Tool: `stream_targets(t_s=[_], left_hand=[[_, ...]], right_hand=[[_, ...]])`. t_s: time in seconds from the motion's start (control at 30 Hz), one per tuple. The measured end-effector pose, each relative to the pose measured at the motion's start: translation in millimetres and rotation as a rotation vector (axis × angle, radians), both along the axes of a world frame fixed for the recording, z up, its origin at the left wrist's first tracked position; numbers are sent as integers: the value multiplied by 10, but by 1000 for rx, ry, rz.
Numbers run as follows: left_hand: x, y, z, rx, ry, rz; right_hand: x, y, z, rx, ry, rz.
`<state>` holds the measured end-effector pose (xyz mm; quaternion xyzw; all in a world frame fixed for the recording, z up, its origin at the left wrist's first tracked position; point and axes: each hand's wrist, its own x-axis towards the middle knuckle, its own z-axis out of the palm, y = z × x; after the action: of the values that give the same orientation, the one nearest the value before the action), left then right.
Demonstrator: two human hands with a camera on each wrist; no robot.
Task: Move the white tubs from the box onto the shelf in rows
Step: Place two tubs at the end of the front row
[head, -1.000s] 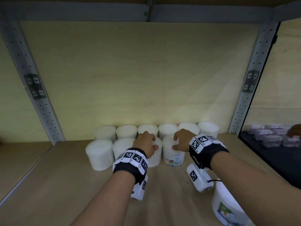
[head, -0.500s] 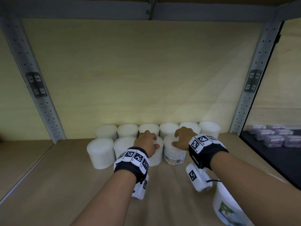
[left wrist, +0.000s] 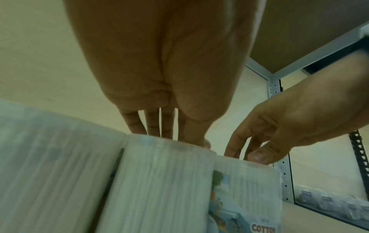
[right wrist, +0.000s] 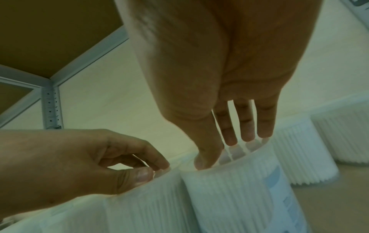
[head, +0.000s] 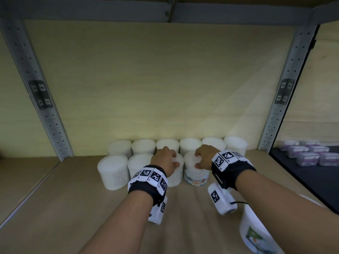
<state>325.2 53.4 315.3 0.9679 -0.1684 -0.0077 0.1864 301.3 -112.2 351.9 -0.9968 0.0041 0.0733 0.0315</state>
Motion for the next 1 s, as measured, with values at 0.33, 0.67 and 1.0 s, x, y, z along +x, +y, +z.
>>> stream_targets(t_s=[0.33, 0.67, 1.0], left_hand=[[-19, 4, 20, 0, 1, -6], [-4, 20, 80, -7, 58, -59], [-11, 80, 221, -36, 177, -146]], right_hand=[[7, -49, 20, 58, 16, 40], [59, -44, 28, 30, 40, 60], [53, -52, -3, 1, 14, 82]])
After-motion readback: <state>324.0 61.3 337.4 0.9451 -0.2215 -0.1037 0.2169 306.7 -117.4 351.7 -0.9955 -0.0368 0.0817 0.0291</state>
